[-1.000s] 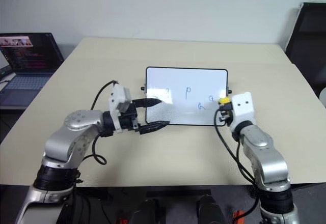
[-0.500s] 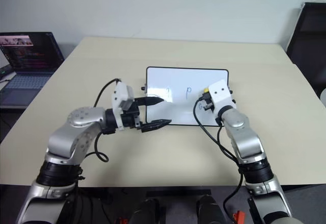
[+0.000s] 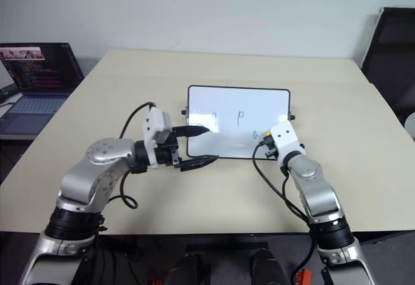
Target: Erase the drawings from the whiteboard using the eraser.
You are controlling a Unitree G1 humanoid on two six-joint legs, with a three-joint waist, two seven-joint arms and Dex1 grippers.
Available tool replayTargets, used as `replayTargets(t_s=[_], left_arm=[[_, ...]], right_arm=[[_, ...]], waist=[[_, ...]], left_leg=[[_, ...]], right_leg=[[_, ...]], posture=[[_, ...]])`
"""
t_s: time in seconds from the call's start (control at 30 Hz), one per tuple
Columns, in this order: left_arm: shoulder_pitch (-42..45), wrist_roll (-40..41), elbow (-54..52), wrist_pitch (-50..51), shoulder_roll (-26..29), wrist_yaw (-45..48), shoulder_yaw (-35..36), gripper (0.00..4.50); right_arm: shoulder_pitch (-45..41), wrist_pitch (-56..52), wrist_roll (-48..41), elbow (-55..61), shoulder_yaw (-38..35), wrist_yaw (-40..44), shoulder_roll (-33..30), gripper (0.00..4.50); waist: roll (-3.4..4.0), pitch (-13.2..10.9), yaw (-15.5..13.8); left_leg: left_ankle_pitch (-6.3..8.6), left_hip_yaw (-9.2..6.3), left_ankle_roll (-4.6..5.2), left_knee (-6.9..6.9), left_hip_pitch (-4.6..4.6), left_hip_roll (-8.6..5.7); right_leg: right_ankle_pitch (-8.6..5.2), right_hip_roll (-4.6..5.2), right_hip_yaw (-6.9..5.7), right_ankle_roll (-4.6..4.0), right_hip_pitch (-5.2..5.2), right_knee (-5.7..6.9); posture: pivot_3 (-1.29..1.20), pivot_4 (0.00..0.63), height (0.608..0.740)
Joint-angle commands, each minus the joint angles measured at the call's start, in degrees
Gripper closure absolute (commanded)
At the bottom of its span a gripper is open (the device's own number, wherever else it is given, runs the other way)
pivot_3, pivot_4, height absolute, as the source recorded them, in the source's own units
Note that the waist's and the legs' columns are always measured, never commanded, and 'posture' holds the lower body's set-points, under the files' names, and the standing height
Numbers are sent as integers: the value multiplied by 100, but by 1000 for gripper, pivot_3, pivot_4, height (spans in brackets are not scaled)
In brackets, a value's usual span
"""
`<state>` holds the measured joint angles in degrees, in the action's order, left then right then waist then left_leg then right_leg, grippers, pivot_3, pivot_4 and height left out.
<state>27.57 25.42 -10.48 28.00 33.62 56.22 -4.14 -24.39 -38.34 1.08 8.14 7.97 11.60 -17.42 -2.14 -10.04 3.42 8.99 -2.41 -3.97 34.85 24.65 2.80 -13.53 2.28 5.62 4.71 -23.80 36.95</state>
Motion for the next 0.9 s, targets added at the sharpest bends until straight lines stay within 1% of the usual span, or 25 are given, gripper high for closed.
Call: replayTargets(t_s=[0.03,0.17,0.27,0.37,0.5,0.63,0.73,0.8,0.9], left_arm=[[77,65,-237,-43,26,-19,107,0],[42,95,-287,9,44,-52,123,0],[-30,85,-285,26,98,-111,196,0],[-123,111,-272,61,173,-163,314,0],[-251,91,-294,79,270,-213,398,0],[-335,111,-288,104,310,-278,459,0],[-490,139,-286,46,341,-337,634,0],[-631,175,-256,27,386,-387,845,0],[-820,162,-252,-7,469,-394,1015,0]], right_arm=[[-409,158,105,-344,-47,-23,53,3219],[-855,419,166,-846,-108,-94,100,3219],[-807,442,170,-910,-124,-20,42,3219],[-335,269,123,-543,-45,197,-82,3219],[91,120,121,-106,-19,310,-137,3219],[192,271,160,56,-48,303,-94,3219],[142,530,-69,301,-343,268,69,3219],[236,615,-272,620,-502,384,105,3219],[568,593,-647,1233,-531,758,66,3219]], waist=[[1,-1,21],[2,-2,69],[2,-2,82],[0,-1,84],[0,-1,83],[0,-2,89],[1,-3,106],[3,-6,116],[3,-6,116]], left_leg=[[0,0,1,0,0,0],[-4,0,5,-1,1,0],[-6,-3,9,-2,1,0],[-5,-3,8,-7,3,-1],[-5,-12,8,-23,3,-1],[-5,-14,8,-18,3,-1],[-4,-14,7,-16,3,-1],[-5,-15,7,-17,9,-1],[-5,-15,8,-20,16,-1]], right_leg=[[0,0,1,-1,-2,-1],[4,-1,1,-6,-7,1],[4,-3,0,-6,-3,4],[4,-3,0,-4,1,2],[-1,-10,-1,2,-2,2],[0,-9,1,0,-3,-1],[2,-8,2,-3,-8,-7],[4,-8,3,-7,-20,-4],[4,-8,1,-7,-24,2]], posture=[[0,150,740],[0,150,740],[0,150,740],[0,150,740],[0,150,740],[0,150,740],[0,150,740],[0,150,740],[0,150,740]])
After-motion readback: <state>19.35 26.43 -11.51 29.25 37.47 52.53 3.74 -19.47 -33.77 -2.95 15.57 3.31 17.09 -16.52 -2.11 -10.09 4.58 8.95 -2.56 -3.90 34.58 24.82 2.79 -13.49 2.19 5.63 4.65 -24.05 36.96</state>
